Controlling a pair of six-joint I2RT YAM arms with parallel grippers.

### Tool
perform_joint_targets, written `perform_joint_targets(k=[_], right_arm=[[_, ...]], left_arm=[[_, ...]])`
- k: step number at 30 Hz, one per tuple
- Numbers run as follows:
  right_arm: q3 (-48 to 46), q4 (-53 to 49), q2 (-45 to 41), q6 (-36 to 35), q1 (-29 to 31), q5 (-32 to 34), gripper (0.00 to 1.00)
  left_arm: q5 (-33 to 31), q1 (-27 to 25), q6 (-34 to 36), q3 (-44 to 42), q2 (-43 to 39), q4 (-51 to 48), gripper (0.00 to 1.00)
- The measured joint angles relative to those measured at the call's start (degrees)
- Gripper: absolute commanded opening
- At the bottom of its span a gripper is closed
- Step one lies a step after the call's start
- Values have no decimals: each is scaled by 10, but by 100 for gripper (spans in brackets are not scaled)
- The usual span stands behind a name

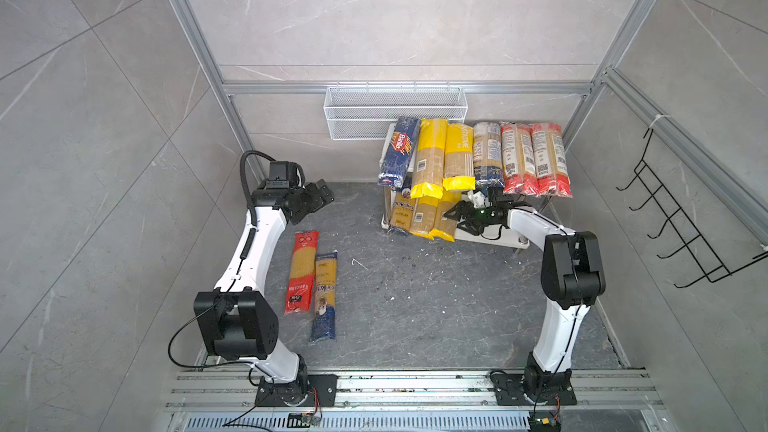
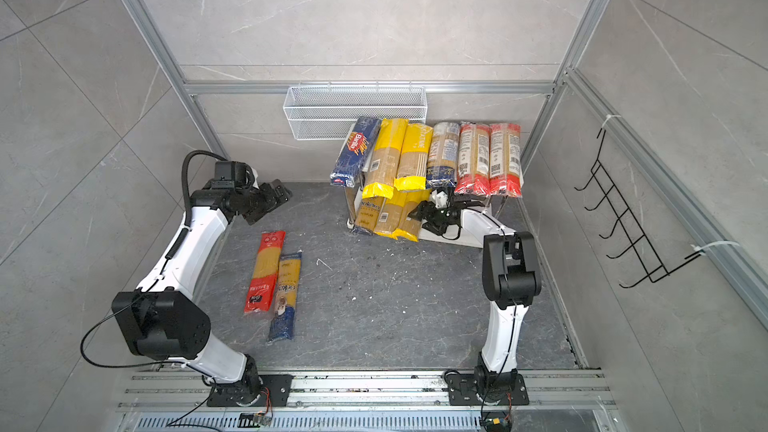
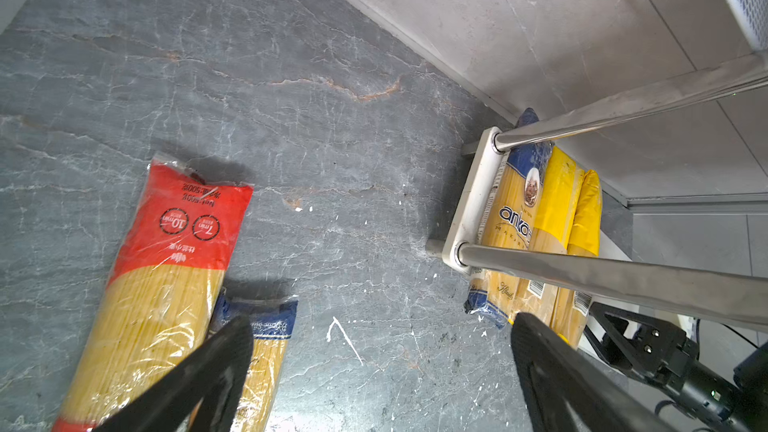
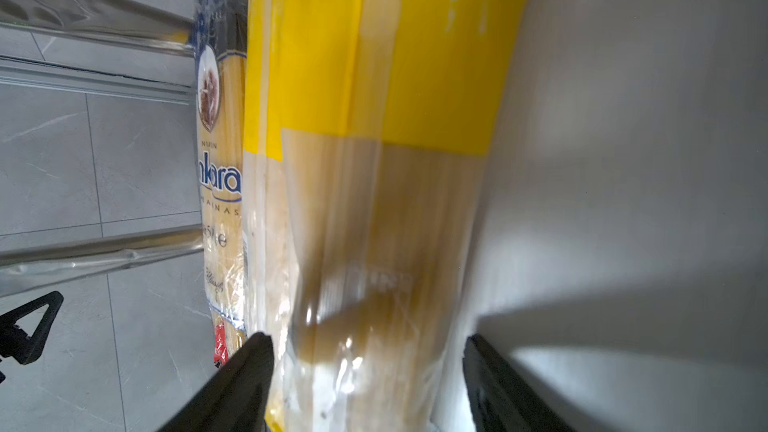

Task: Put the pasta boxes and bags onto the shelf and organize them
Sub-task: 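Release the yellow pack and draw the right gripper back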

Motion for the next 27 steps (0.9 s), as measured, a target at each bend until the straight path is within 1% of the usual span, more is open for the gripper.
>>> perform_joint_targets(k=[5,10,13,16,21,24,27], right_arm=[[-45,-3,-46,2,0,11,76],[-104,-7,-110,2,2,19,76],[-146,-10,-151,3,16,29,76],[-180,-25,-187,5,58,52,76],[-217,-40,-226,18,163,89,76],[-226,-48,-231,30,220,119,76],[-215,-64,-217,37,278,156,76]], left_arm=[[10,3,0,-37,-38,8,100],[21,3,0,-68,-76,13,100],[23,5,0,-85,-101,11,100],[25,8,0,-106,-129,9,100],[27,15,0,-151,-194,-12,100],[24,16,0,-177,-233,-36,100],[16,18,-1,-198,-272,-64,100]])
